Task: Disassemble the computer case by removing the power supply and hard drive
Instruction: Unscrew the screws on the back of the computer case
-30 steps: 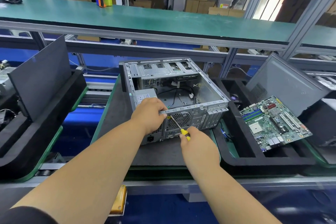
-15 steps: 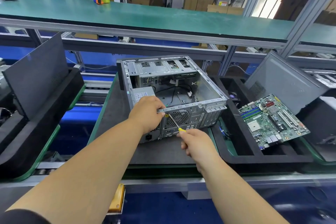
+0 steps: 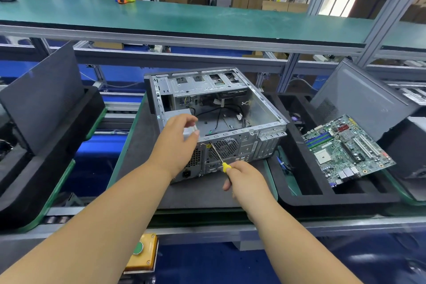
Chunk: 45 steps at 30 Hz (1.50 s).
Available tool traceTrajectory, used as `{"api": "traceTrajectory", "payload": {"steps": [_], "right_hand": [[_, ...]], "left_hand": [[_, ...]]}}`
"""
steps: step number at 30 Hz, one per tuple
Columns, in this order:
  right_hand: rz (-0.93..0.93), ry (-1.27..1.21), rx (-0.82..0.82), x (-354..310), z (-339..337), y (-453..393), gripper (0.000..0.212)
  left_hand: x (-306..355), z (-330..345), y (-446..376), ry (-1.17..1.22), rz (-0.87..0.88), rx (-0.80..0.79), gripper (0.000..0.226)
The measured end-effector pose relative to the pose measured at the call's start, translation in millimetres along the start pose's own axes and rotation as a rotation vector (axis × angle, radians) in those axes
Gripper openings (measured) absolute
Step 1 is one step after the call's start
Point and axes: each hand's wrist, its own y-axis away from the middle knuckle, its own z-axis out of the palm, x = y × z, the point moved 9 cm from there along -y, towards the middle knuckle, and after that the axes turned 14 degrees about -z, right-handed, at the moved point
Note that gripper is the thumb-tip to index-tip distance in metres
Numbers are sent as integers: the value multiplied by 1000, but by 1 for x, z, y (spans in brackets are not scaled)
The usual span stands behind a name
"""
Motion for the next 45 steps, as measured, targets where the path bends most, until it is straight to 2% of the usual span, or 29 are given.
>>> {"api": "traceTrajectory", "payload": {"steps": [2,5,10,12,13,15,16,18,20,23,31,38,40,43,45], "right_hand": [[59,-157,-5,4,5,1,14],[79,-281,14,8,7,2,12],[47,-252,52,8,6,6,9],[-28,-82,84,2,-1,8,10],[-99,95,102,-4,-6,10,10],[-277,448,118,-23,-10,13,14],[-350,522,124,-30,-9,16,16],[-369,515,97,-32,-6,17,14],[-240,322,60,-21,-5,13,5],[-55,21,38,-4,-2,13,23],[-88,-41,85,-4,-13,6,9],[-218,203,-7,-13,-19,3,13],[-207,126,-40,-10,-16,1,6],[-129,-47,-44,-3,-16,-1,19],[-115,-36,-56,-2,-17,-3,20]], "left_hand": [[3,-2,14,108,-1,-5,17],[-7,14,33,286,-119,-122,15],[-45,60,49,472,-572,-313,15],[-56,72,52,668,-754,-343,17],[-58,77,53,763,-822,-356,18],[-60,86,55,922,-917,-385,19],[-60,89,55,978,-942,-396,19],[-59,93,54,1047,-964,-394,20],[-59,94,52,1076,-983,-377,19],[-59,95,51,1096,-1016,-371,17],[-47,100,45,1120,-1038,-363,11],[-48,102,45,1095,-1055,-270,13],[-51,103,45,1081,-1045,-244,12],[-53,104,44,1066,-1027,-210,11],[-53,103,44,1065,-1019,-201,11]]}}
